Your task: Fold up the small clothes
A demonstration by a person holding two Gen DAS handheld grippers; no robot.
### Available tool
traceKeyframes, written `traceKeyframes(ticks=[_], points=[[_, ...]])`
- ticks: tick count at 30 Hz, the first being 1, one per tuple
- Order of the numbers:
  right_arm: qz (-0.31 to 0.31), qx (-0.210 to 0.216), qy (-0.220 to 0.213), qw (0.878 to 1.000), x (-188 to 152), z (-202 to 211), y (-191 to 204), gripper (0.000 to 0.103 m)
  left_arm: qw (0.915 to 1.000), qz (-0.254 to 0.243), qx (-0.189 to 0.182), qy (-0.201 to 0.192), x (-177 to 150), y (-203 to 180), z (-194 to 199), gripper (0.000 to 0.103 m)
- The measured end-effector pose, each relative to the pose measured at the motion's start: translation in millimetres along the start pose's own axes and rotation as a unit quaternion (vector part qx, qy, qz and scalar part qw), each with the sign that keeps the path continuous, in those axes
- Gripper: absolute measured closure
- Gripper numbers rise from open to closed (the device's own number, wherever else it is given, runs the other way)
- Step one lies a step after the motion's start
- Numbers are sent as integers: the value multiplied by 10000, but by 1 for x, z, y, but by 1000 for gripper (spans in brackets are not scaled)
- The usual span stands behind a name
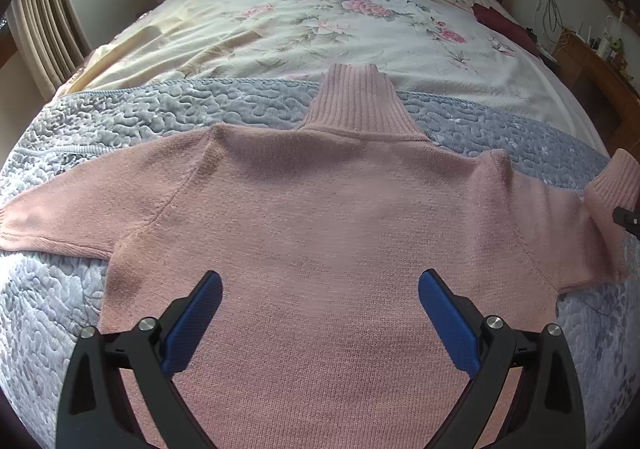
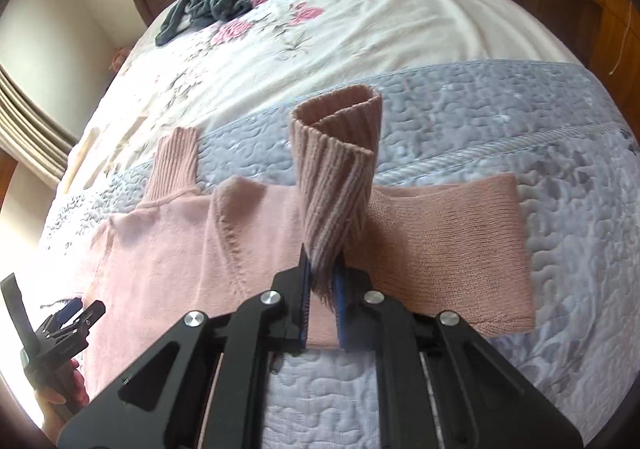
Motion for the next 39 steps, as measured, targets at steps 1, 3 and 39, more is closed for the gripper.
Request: traceKeyframes(ticks=[1,3,39], points=[[49,63,58,10000,-4,-8,11,94,10000,1,-8,-6,0,2,0,4],[109,249,189,9995,-12,-22,32,94,10000,-1,-26,-10,0,5,0,4],[454,287,493,9973,-92,18,1,76,9548,717,-2276,1774,-15,-146,-65,56]])
Point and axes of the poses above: each gripper's, at about its wrist camera, not at the fingertips, and z roughly against the way its jaws point, y to its left, x to its top, the point moved 8 cm from there along -z, roughly the way its jaws point, and after that the axes turned 6 degrees about x, right-handed, at the moved point
